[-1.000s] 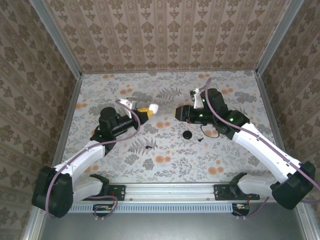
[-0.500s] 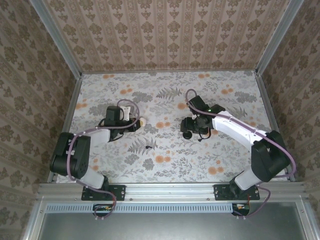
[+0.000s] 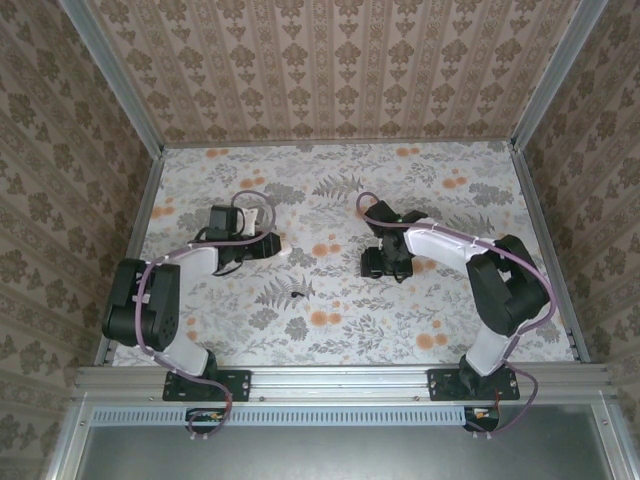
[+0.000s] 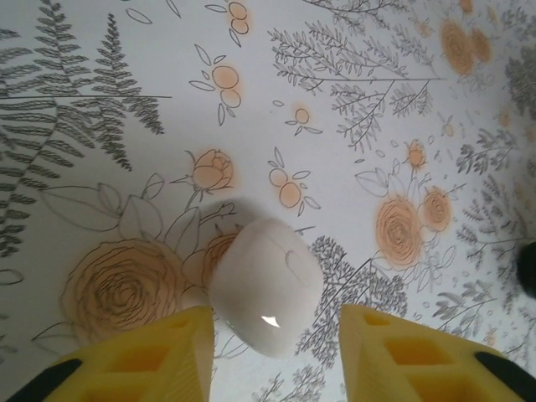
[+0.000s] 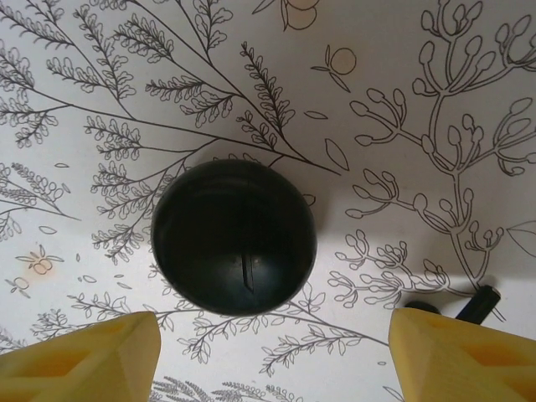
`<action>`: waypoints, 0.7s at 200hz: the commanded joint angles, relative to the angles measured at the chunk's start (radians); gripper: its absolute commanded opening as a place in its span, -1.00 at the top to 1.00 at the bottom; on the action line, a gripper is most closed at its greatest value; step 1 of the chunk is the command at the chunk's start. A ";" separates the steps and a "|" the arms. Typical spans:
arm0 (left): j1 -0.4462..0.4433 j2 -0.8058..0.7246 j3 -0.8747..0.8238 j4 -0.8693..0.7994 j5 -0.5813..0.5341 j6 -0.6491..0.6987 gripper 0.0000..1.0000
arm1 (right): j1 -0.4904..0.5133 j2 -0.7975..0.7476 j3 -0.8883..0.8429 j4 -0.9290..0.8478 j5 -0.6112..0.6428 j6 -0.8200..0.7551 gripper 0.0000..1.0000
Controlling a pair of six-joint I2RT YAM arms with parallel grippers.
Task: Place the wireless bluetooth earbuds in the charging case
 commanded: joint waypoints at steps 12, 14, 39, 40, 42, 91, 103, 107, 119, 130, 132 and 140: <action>0.007 -0.080 0.024 -0.085 -0.045 0.053 0.04 | -0.002 0.037 0.030 0.026 0.005 -0.026 -0.46; 0.007 -0.084 0.024 -0.086 -0.046 0.054 0.04 | -0.003 0.040 0.030 0.028 0.005 -0.027 -0.46; 0.007 -0.113 0.017 -0.080 -0.040 0.049 0.01 | -0.001 0.081 0.048 0.041 -0.007 -0.034 -0.44; 0.007 -0.113 0.016 -0.081 -0.041 0.048 0.01 | -0.001 0.082 0.048 0.041 -0.008 -0.035 -0.44; 0.006 -0.116 0.016 -0.079 -0.039 0.048 0.01 | -0.001 0.087 0.052 0.041 -0.008 -0.034 -0.44; -0.001 -0.143 0.002 -0.069 -0.023 0.034 -0.01 | 0.009 0.139 0.094 0.042 0.004 -0.067 -0.31; -0.001 -0.151 -0.001 -0.066 -0.017 0.033 -0.01 | 0.017 0.143 0.096 0.044 0.013 -0.085 -0.20; -0.002 -0.154 -0.001 -0.065 -0.015 0.034 -0.01 | 0.021 0.143 0.097 0.044 0.018 -0.091 -0.16; -0.002 -0.167 -0.003 -0.067 -0.010 0.033 -0.01 | 0.033 0.139 0.095 0.043 0.032 -0.109 -0.02; -0.001 -0.182 -0.006 -0.068 -0.003 0.034 0.00 | 0.044 0.131 0.092 0.044 0.038 -0.128 0.09; 0.000 -0.183 -0.006 -0.068 -0.002 0.035 0.00 | 0.047 0.129 0.092 0.044 0.040 -0.132 0.11; -0.001 -0.196 -0.007 -0.070 0.003 0.037 0.00 | 0.055 0.123 0.089 0.045 0.040 -0.148 0.16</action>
